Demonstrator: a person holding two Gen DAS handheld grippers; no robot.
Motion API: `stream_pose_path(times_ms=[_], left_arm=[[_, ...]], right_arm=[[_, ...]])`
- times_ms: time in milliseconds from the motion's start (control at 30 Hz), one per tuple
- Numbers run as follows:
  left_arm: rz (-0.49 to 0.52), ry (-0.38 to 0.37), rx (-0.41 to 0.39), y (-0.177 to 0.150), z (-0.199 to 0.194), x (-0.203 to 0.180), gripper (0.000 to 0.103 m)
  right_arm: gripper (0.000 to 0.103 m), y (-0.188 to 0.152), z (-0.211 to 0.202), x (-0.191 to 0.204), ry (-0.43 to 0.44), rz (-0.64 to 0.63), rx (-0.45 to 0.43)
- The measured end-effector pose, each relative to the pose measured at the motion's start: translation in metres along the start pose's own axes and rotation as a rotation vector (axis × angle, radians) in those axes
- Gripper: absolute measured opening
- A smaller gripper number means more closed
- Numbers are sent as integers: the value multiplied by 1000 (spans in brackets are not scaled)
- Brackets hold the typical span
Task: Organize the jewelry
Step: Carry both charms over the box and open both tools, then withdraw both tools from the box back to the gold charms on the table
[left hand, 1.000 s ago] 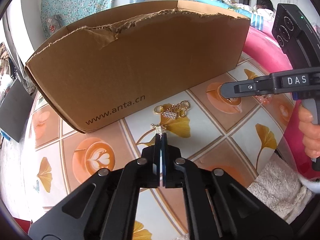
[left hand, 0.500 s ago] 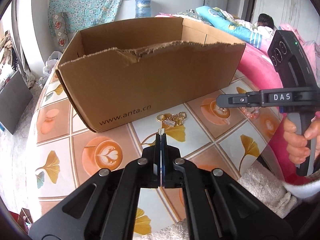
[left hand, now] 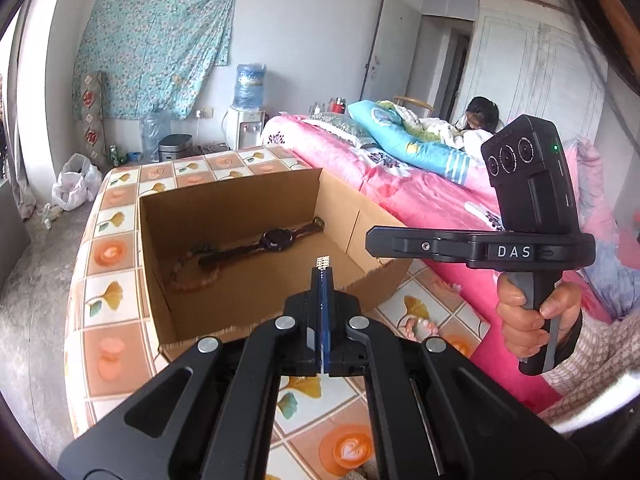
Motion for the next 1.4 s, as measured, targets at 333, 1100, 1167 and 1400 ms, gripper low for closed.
stream_pose_path(times_ms=[333,1100,1167,1400], left_arm=[[-42,55,236,23,104,40,0],[-88,189,347,14,137,75,10],[-83,183,297,18,124,73,10],[-45,101,95,9,53,53,10]], right_arm=[[8,36,74,-76,-36,228,230],[9,46,93,-100,-160,192,252],[9,49,85,-91,-156,163,232],[9,44,38,-45,-84,50,103]])
Point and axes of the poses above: each gripper's, at about its wrist camera, not at the fingertips, and z roughly the way its jaws point, x to its left, y to its top, the point moved 6 cm from there along z, roughly the way its jaws point, and after that the axes turned 8 degrees about y, right-handed, at the moved point
